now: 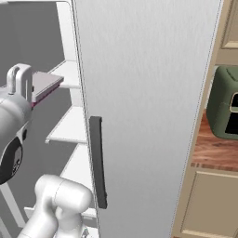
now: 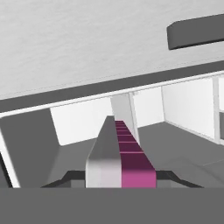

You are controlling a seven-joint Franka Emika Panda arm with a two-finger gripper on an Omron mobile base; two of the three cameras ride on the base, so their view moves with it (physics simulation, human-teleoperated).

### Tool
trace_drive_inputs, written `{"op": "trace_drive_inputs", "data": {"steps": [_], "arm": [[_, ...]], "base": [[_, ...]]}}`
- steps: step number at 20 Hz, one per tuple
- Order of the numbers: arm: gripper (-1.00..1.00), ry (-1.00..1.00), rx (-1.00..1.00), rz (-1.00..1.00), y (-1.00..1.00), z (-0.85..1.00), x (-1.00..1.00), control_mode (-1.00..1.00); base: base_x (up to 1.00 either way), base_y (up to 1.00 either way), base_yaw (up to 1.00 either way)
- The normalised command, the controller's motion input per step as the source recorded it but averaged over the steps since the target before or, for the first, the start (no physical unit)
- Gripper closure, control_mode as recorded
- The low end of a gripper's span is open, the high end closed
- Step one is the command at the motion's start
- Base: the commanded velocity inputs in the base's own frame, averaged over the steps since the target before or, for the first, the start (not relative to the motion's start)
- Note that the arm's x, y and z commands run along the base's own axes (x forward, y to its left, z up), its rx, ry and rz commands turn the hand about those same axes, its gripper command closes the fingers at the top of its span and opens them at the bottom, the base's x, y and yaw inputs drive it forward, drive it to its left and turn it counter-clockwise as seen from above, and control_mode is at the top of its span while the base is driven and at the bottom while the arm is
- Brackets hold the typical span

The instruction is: The ice cube tray has been filled with water. Take the tray and place it in the freezer to make ice. Close the freezer door after placing the tray.

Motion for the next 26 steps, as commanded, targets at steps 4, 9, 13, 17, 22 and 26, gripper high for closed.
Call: {"op": "trace_drive_inputs", "data": {"steps": [4, 9, 13, 17, 22, 26], "arm": [[1.0, 0.0, 0.0, -0.08, 0.17, -0.07, 0.13, -1.0], [1.0, 0.0, -0.01, -0.08, 0.16, -0.08, 0.16, -1.0], [1.0, -0.03, -0.04, -0.05, 0.16, -0.04, 0.1, -1.0], [1.0, -0.1, -0.09, 0.0, 0.11, 0.0, 0.0, -1.0], [1.0, -0.08, -0.12, 0.0, 0.05, 0.0, 0.0, -1.0], [1.0, -0.01, -0.09, 0.0, 0.0, 0.0, 0.0, -1.0]], "base": [[0.0, 0.0, 0.0], [0.0, 0.0, 0.0], [0.0, 0.0, 0.0], [0.0, 0.0, 0.0], [0.0, 0.0, 0.0], [0.0, 0.0, 0.0]]}}
